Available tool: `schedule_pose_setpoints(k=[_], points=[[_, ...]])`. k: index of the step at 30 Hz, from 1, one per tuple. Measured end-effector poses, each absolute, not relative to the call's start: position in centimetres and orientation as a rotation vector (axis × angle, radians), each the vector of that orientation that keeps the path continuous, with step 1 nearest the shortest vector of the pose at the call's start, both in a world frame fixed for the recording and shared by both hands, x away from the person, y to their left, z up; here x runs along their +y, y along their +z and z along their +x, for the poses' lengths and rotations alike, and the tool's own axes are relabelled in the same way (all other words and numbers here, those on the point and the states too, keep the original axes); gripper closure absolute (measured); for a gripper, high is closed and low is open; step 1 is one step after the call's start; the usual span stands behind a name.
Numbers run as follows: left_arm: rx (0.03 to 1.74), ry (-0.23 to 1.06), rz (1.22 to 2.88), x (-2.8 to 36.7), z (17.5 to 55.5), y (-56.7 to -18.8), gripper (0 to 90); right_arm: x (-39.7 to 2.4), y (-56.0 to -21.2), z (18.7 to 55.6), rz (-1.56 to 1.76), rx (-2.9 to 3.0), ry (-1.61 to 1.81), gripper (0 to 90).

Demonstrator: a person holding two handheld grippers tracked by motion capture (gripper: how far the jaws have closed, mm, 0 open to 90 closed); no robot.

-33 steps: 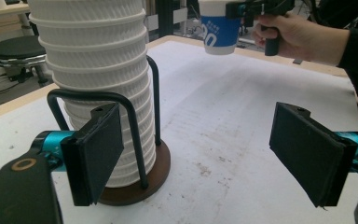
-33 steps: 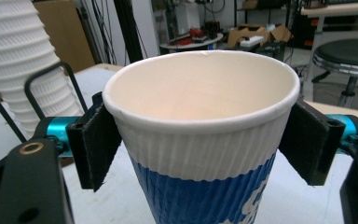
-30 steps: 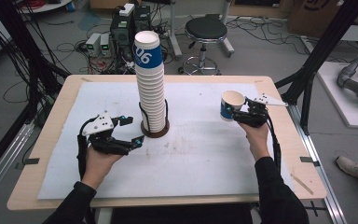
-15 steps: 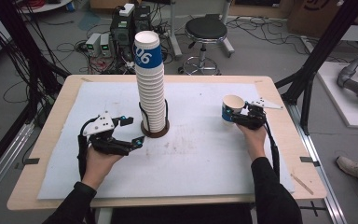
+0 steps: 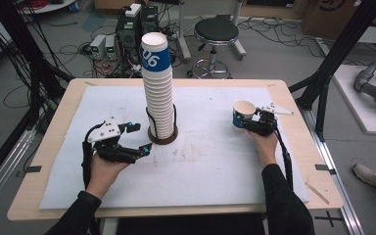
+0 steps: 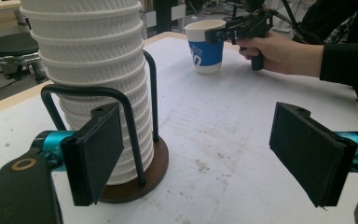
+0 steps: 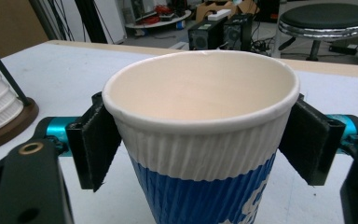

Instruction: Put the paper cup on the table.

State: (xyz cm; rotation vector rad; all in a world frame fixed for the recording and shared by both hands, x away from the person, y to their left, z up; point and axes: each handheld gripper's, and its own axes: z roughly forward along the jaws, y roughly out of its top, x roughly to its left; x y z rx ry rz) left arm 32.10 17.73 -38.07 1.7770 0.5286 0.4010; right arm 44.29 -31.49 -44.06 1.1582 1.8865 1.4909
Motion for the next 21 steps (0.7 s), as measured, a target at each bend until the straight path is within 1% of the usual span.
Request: schedule_pose_setpoints(k=[13, 17, 21], points=[[0.528, 0.399, 1.78, 17.6, 32.1, -38.1, 17.5, -31.4, -43.9, 43.7, 1.231, 1.924, 1.43, 17.4], [0.526, 0.401, 1.779, 17.6, 32.1, -38.1, 17.5, -31.3, -43.8, 43.5, 1.249, 1.929, 1.383, 14.0], [0.525, 0.398, 1.779, 17.5, 32.1, -38.1, 17.5, -31.1, -43.7, 43.2, 1.243, 1.922, 1.341, 13.8]])
